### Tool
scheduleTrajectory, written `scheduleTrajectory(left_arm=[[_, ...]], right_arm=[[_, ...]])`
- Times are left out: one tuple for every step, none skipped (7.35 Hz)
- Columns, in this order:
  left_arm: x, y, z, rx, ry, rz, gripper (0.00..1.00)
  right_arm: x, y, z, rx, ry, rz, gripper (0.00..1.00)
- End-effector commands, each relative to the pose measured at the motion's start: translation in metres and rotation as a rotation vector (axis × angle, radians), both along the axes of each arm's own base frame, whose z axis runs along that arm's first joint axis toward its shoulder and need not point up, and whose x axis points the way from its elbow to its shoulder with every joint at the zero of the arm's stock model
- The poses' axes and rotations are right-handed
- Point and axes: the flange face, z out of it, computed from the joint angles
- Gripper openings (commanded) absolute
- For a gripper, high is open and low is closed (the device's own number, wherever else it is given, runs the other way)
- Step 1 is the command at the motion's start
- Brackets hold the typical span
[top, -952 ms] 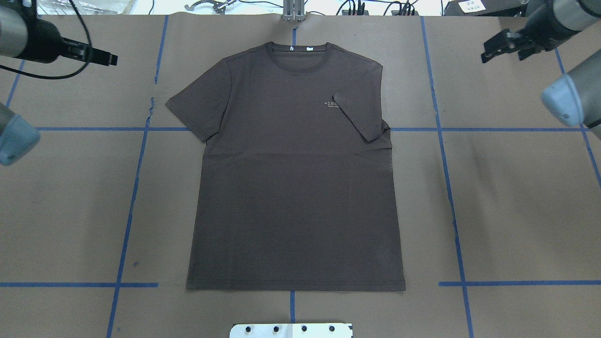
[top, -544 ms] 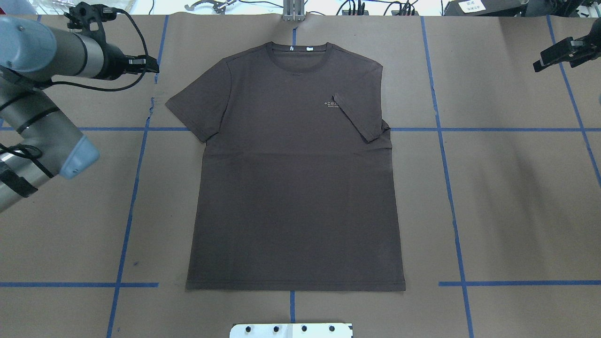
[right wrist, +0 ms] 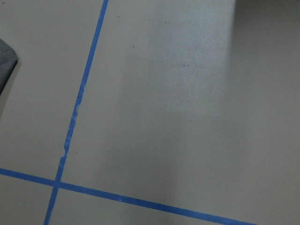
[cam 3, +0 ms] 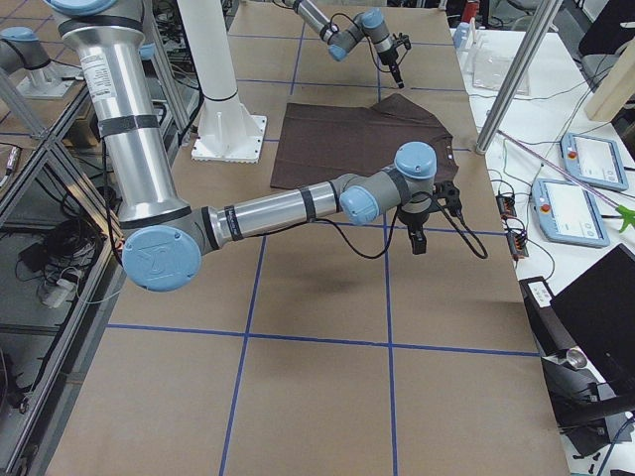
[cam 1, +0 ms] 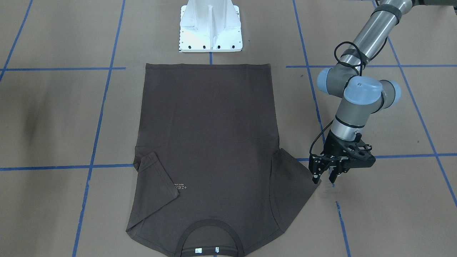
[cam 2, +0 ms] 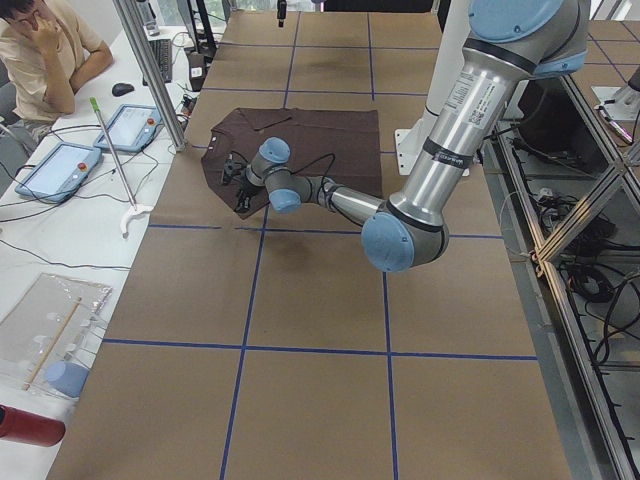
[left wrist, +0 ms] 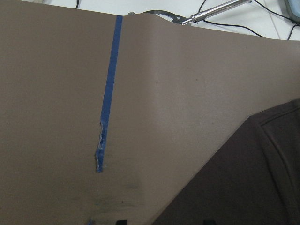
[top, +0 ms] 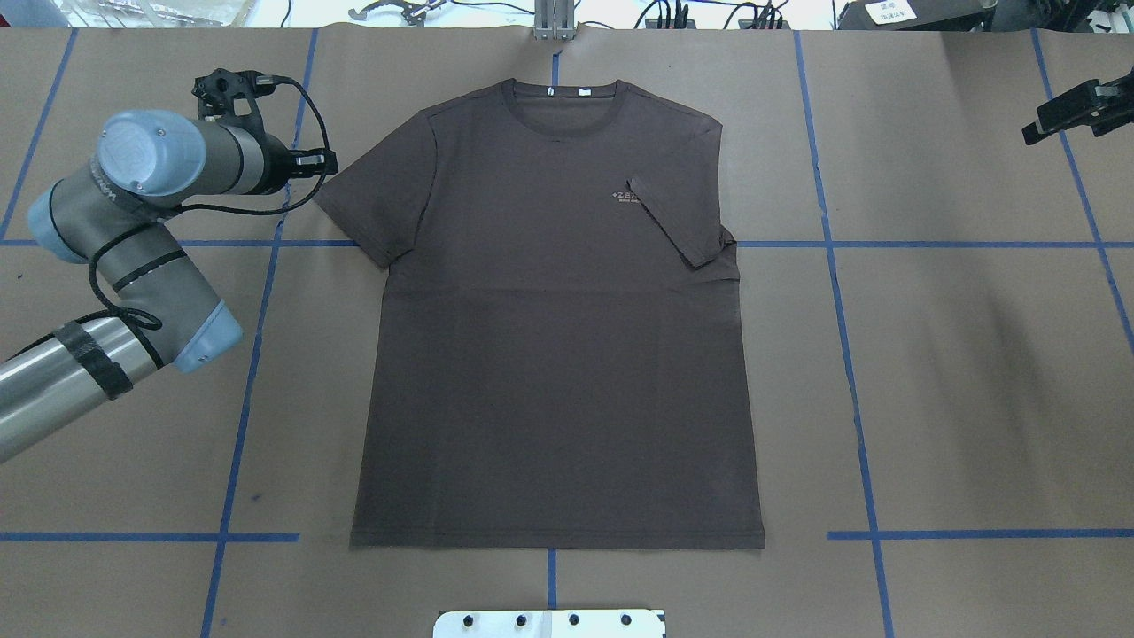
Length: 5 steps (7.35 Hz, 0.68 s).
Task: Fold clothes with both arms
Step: 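Fold the sleeve nearest the left gripper inward toward the shirt center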
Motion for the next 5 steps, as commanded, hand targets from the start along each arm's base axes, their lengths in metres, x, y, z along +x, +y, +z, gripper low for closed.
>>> scheduleTrajectory(left_arm=[[0.0207, 0.0014, 0.0161, -0.005, -0.017, 0.017, 0.62], [0.0261, 0.0055, 0.018, -0.006, -0.02, 0.027, 0.6], [0.0276, 0.0058, 0.0185, -0.006, -0.022, 0.03, 0.59], [0.0285, 0.0064, 0.0185, -0.005, -0.022, 0.032, 0.57], [0.0284, 0.0063, 0.0185, -0.004, -0.023, 0.031, 0.47]], right_arm=[[0.0004, 0.0003, 0.0009, -0.001, 0.003, 0.002, 1.0], [0.0005, 0.0001, 0.0017, -0.003, 0.005, 0.002, 1.0], [0.0005, 0.0006, 0.0025, -0.004, 0.004, 0.002, 1.0], [0.0006, 0.0005, 0.0026, -0.004, 0.005, 0.002, 1.0], [0.0006, 0.0005, 0.0026, -0.004, 0.005, 0.002, 1.0]])
